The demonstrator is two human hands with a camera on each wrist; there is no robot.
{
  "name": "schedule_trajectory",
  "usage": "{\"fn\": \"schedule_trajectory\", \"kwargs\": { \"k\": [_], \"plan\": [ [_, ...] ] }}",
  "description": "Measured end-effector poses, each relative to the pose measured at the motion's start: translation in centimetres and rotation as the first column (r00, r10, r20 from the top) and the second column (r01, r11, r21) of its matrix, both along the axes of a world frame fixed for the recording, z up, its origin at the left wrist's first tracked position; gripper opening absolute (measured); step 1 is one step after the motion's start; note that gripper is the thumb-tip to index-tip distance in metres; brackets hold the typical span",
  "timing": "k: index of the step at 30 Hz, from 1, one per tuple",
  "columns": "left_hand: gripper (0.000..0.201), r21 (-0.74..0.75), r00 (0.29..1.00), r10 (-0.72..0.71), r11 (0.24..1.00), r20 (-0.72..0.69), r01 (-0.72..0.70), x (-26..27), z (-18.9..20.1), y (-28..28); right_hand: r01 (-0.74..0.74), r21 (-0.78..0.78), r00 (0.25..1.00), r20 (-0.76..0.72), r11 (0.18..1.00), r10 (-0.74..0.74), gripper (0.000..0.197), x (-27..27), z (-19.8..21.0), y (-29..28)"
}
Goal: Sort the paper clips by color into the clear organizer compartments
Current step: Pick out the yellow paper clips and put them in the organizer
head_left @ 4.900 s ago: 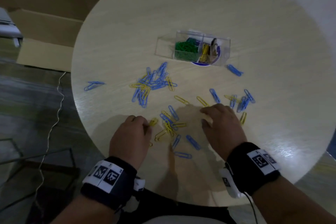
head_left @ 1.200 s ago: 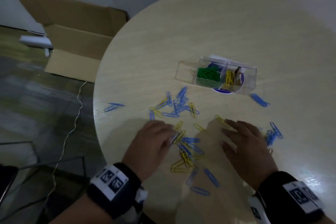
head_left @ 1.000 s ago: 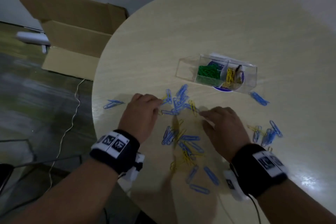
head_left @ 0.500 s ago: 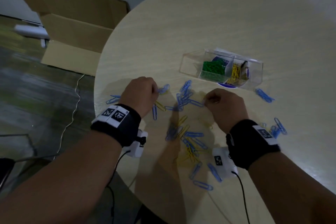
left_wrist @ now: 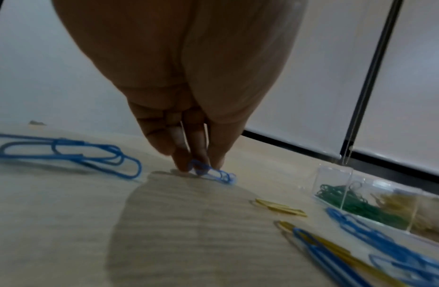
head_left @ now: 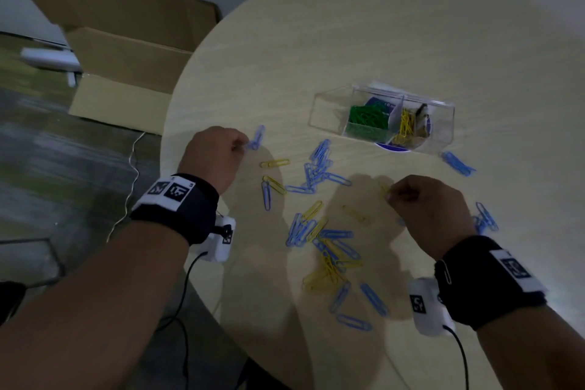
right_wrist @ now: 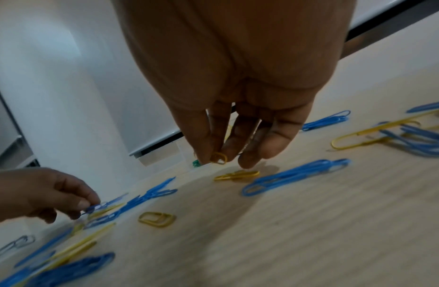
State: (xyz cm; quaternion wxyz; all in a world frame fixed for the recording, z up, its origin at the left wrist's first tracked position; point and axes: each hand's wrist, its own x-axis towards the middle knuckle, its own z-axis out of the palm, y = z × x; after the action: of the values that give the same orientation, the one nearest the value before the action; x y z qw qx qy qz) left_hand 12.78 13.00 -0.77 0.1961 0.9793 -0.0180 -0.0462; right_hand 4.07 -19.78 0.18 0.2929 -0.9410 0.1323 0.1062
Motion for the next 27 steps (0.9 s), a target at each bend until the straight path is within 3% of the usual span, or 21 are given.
{"fn": "schedule_trajectory", "kwargs": {
  "k": [4, 7, 13, 17, 21, 27],
  "plan": [
    [0.02, 0.057, 0.976, -0.197, 0.98, 0.095, 0.193, -0.3, -0.2, -0.9, -0.055, -0.043, 0.998, -0.004, 0.998, 0.055, 0.005, 0.0, 0.1, 0.2],
    [0.021, 0.069, 0.94, -0.338, 0.94, 0.042, 0.335, -0.9, -0.4, -2.0, -0.103, -0.062, 0.995, 0.0, 0.993, 0.103, 0.009, 0.2, 0.3, 0.5],
    [0.003, 0.004, 0.961, -0.257, 0.966, -0.106, 0.259, -0.8, 0.0, -2.7, -0.303, -0.045, 0.953, -0.002, 0.952, 0.304, 0.009, -0.4, -0.3, 2.4],
    [0.001, -0.069, 0.936, -0.334, 0.942, -0.108, 0.328, -1.7, 0.9, -3.0, -0.353, -0.04, 0.934, -0.072, 0.935, 0.35, 0.016, -0.8, -0.8, 3.3],
    [0.018, 0.01, 0.908, -0.398, 0.915, -0.134, 0.403, -3.4, 0.5, -2.8, -0.327, -0.065, 0.941, -0.111, 0.943, 0.319, 0.017, -1.0, -0.9, 3.5],
    [0.008, 0.073, 0.914, -0.383, 0.916, -0.134, 0.395, -4.1, 0.5, -2.2, -0.441, -0.147, 0.894, -0.158, 0.885, 0.419, 0.014, -1.9, -0.3, 4.0]
  ]
}}
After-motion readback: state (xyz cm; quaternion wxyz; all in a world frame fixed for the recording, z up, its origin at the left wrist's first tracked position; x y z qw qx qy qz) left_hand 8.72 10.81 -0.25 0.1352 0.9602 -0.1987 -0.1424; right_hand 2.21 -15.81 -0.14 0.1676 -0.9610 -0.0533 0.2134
